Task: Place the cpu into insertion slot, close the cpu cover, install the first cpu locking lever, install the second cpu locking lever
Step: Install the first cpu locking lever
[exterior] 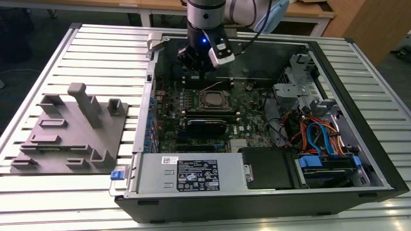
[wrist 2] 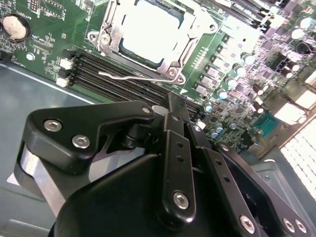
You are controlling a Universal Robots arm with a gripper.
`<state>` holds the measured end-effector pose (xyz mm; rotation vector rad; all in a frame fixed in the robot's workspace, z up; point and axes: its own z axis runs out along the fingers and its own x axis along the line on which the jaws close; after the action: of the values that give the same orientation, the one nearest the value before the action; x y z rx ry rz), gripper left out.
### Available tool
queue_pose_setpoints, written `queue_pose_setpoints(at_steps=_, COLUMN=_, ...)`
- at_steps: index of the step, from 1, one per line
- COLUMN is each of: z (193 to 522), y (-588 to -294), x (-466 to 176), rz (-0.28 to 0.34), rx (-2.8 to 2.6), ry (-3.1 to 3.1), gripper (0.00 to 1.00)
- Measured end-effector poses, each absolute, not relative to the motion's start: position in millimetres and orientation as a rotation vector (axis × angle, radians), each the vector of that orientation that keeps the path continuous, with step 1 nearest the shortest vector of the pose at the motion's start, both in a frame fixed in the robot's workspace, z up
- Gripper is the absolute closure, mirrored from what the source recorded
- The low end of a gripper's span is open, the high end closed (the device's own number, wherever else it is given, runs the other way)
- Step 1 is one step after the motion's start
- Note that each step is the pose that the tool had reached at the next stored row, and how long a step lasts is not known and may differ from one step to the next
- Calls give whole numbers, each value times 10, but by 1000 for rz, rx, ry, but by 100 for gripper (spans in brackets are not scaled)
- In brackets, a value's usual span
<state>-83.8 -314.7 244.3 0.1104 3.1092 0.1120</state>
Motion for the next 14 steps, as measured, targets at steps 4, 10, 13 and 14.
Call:
queue_pose_setpoints(at_steps=4, z=2439, y=-3149, x=-835, rz=116, rx=115, ry=3109, gripper=90)
queue_pose_setpoints(at_steps=10, z=2439, y=-3149, x=-835, rz=116, rx=118, ry=3109, gripper=90)
queue_pose_setpoints(at_steps=13, z=2439, y=-3149, x=-835, rz=116, rx=118, ry=3109, gripper=90)
queue_pose_setpoints(at_steps=14, z=2439, y=-3149, x=-835, rz=116, rx=118, ry=3109, gripper=90)
